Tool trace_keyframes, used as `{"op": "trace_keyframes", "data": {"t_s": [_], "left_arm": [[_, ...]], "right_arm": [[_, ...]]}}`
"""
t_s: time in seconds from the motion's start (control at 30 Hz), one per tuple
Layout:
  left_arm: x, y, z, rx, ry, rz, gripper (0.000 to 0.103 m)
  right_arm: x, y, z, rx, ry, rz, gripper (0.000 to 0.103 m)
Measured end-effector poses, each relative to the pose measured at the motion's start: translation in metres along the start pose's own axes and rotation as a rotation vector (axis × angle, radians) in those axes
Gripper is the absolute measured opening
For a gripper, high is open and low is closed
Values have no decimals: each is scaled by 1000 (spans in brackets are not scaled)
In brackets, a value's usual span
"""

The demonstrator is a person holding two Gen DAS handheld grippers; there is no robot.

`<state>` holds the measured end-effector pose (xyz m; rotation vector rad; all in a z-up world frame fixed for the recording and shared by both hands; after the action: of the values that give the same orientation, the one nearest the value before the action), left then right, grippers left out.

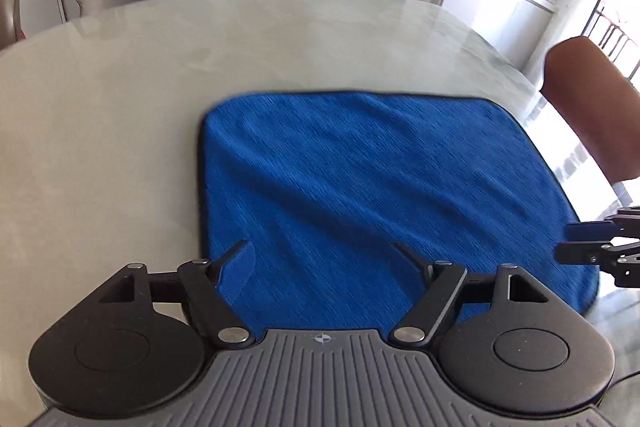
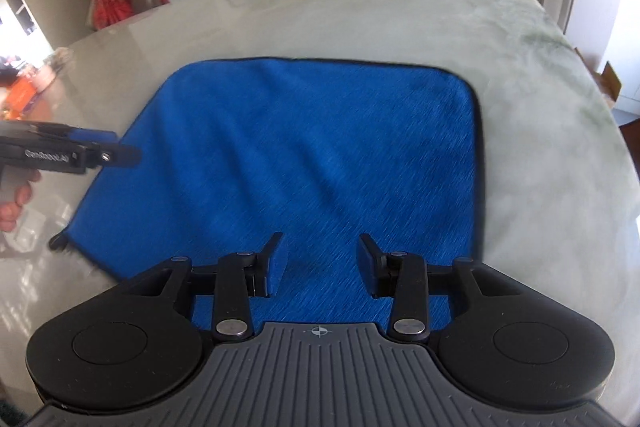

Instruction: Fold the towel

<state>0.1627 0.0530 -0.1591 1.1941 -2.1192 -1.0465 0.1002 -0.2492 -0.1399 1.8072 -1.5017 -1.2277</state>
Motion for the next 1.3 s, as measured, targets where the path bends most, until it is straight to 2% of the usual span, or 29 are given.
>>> {"op": "trace_keyframes", "data": {"t_s": [0.1, 0.17, 0.27, 0.37, 0.43, 0.5, 0.67, 0.77, 0.97, 1.17, 1.3], "left_arm": [[8, -2, 16, -56, 13, -13, 79], [13, 2, 24, -77, -26, -62, 80], [16, 7, 36, -111, -72, -136, 81], [15, 14, 47, -104, -55, -149, 80], [12, 16, 53, -121, -1, -175, 89], [2, 19, 61, -125, 44, -195, 93], [-4, 28, 71, -104, 82, -178, 90], [-9, 42, 74, -47, 131, -163, 88], [-11, 42, 79, -61, 132, -157, 88], [-6, 41, 79, -97, 71, -190, 87], [-5, 40, 80, -96, 71, -203, 82]], "right_arm": [[5, 3, 16, -20, -31, 31, 40], [11, 3, 22, -30, -40, 66, 40], [19, 8, 27, -18, -60, 66, 40], [24, 12, 32, -11, -83, 75, 40], [25, 15, 37, -3, -75, 86, 40], [26, 17, 40, -4, -76, 99, 40], [26, 17, 41, 1, -77, 101, 40], [22, 20, 40, -3, -91, 121, 40], [20, 27, 45, 20, -126, 107, 43], [21, 35, 51, 24, -140, 109, 46], [21, 39, 54, 27, -148, 106, 47]]}}
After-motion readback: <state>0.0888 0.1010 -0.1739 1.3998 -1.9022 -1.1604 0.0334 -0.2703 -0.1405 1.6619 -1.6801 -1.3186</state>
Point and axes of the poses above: each gripper's, at about its wrist camera, not at the fingertips, and y roughly against the way its jaws point, x to its right, z to its underside, the point moved 3 cm from there along -y, roughly the way its jaws point, and after that the axes turned 13 degrees about -y, right-handed, at the moved point
